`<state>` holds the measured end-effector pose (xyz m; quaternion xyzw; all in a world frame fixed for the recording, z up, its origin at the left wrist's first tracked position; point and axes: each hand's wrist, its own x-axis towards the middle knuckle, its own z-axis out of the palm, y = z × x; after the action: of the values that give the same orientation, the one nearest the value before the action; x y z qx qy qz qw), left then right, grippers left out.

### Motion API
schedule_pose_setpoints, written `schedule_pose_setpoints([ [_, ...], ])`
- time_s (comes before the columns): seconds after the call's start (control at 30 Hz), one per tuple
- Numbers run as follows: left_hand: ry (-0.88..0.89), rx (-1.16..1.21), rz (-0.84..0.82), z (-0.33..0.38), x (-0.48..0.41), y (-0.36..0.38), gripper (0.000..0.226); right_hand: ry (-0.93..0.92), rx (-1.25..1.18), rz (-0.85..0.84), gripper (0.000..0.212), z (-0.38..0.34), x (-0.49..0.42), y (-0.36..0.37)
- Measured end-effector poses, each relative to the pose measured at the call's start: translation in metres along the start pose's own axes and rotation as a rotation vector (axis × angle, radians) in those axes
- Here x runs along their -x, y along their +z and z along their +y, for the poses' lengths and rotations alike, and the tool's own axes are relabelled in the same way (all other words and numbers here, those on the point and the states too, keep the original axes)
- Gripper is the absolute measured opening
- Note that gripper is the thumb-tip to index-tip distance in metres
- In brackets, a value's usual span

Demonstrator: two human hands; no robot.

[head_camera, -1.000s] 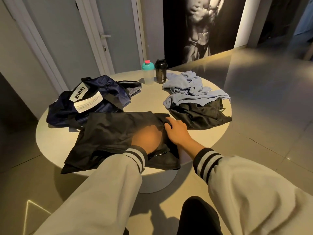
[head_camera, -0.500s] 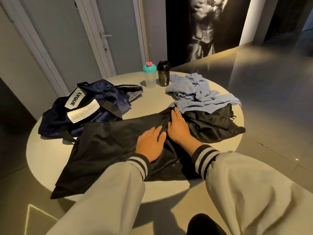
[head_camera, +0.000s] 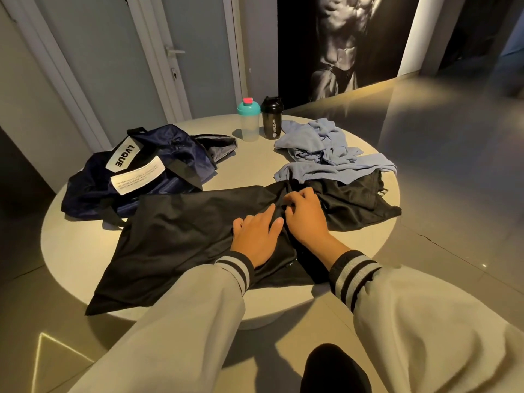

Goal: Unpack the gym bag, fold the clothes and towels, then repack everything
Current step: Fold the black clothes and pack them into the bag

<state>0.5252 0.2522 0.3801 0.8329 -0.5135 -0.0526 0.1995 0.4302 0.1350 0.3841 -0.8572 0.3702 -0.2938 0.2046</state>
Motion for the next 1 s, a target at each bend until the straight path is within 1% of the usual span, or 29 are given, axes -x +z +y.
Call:
schedule_pose_setpoints([
  [0.07,0.022,0.132,0.011,0.004,0.009,-0.002,0.054,0.044,-0.015,-0.015,0.024,0.002,0.018,-0.006],
  [0.1,0.046,0.193,0.055,0.006,0.014,-0.002,0.047,0.058,-0.021,-0.022,0.024,0.002,0.026,-0.009],
  [0.17,0.127,0.197,0.204,0.007,0.027,0.001,0.026,0.061,-0.039,-0.03,0.026,0.004,0.043,-0.012],
  [0.2,0.15,0.152,0.234,0.007,0.032,0.003,0.021,0.054,-0.053,-0.033,0.028,0.006,0.051,-0.014],
  [0.23,0.162,0.097,0.222,0.007,0.036,0.005,0.021,0.047,-0.064,-0.039,0.031,0.007,0.057,-0.015],
  [0.3,0.185,-0.012,0.131,0.007,0.043,0.011,0.026,0.054,-0.07,-0.064,0.039,0.009,0.068,-0.019],
  [0.37,0.185,-0.049,0.071,0.008,0.049,0.013,0.032,0.067,-0.082,-0.098,0.047,0.01,0.075,-0.021],
  [0.4,0.184,-0.046,0.069,0.01,0.051,0.011,0.033,0.063,-0.082,-0.111,0.05,0.012,0.079,-0.022],
  [0.47,0.19,-0.023,0.098,0.014,0.054,0.01,0.028,0.05,-0.064,-0.122,0.054,0.016,0.085,-0.024],
  [0.57,0.155,0.053,0.167,0.023,0.056,0.01,0.016,0.064,-0.061,-0.087,0.05,0.024,0.09,-0.025],
  [0.67,0.074,0.161,0.216,0.035,0.055,0.01,0.014,0.111,-0.115,-0.022,0.037,0.022,0.09,-0.025],
  [0.73,0.058,0.194,0.191,0.041,0.051,0.012,0.014,0.148,-0.161,-0.021,0.038,0.021,0.088,-0.025],
  [0.8,0.12,0.198,0.114,0.044,0.049,0.013,0.01,0.162,-0.209,-0.047,0.042,0.021,0.084,-0.027],
  [0.87,0.223,0.141,0.055,0.043,0.05,0.016,0.005,0.158,-0.245,-0.079,0.045,0.021,0.076,-0.03],
  [0.93,0.282,0.094,0.054,0.041,0.054,0.018,0.006,0.15,-0.178,-0.148,0.047,0.017,0.066,-0.033],
  [1.0,0.285,0.058,0.088,0.037,0.058,0.019,0.012,0.159,-0.07,-0.234,0.042,0.011,0.056,-0.032],
])
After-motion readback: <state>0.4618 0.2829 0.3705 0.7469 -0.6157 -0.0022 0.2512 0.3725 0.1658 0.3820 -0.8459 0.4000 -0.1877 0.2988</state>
